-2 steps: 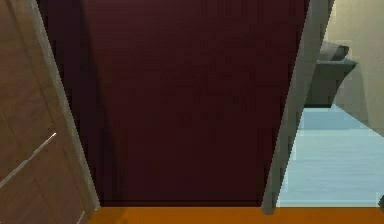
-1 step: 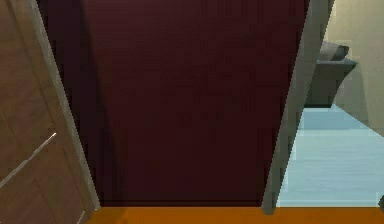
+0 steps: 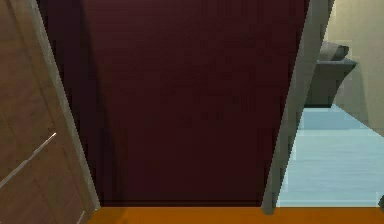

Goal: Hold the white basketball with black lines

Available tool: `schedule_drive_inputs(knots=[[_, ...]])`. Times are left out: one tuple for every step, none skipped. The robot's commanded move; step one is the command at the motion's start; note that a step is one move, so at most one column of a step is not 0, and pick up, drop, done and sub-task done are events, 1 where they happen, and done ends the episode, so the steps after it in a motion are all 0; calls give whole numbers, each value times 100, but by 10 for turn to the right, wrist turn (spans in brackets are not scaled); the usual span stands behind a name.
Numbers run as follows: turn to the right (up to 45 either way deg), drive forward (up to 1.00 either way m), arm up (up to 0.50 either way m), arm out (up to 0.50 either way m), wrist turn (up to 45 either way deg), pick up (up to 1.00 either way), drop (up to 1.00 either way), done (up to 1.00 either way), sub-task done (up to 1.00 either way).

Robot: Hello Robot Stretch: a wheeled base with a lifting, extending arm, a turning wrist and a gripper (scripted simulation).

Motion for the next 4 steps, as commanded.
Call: schedule_drive_inputs(knots=[[0,0,0,0,390,0,0,0,0],[0,0,-30,0,0,0,0,0,0],[0,0,0,0,0,100,0,0,0],[0,0,10,0,0,0,0,0,0]])
